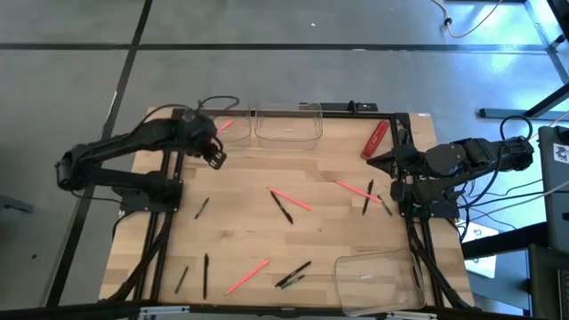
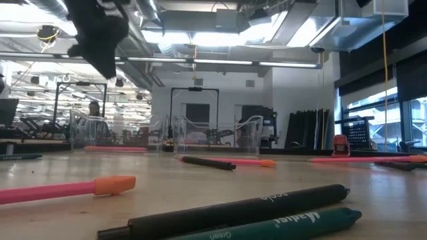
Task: Sort crayons/erasers/pens/pencils in bins
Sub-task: Put the black pen into the top right transparent bin
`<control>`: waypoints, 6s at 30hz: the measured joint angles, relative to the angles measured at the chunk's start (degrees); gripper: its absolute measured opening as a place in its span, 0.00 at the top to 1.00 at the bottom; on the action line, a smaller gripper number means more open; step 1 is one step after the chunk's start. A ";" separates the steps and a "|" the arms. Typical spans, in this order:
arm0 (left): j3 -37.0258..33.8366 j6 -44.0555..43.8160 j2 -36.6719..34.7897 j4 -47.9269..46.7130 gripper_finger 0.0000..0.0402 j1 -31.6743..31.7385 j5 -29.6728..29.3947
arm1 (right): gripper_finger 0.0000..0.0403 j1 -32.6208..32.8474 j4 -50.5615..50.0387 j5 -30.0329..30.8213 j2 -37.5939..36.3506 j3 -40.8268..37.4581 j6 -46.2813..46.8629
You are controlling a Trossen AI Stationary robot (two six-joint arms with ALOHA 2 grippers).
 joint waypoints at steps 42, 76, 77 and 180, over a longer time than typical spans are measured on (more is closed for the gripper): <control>0.02 -16.08 4.60 14.20 0.80 -55.14 -14.66 | 0.97 -0.02 -24.51 -21.62 49.50 35.40 30.02; 0.02 -13.62 1.30 12.90 0.80 -59.30 -15.64 | 0.60 -7.95 -17.36 -29.68 85.42 49.51 47.75; 0.02 -13.70 1.30 12.90 0.80 -59.30 -15.88 | 0.60 -8.16 -16.72 -30.71 86.29 49.51 47.09; 0.11 -18.16 -3.58 12.77 0.80 -55.54 -33.04 | 0.85 -41.19 -31.04 -19.43 92.30 75.08 -11.80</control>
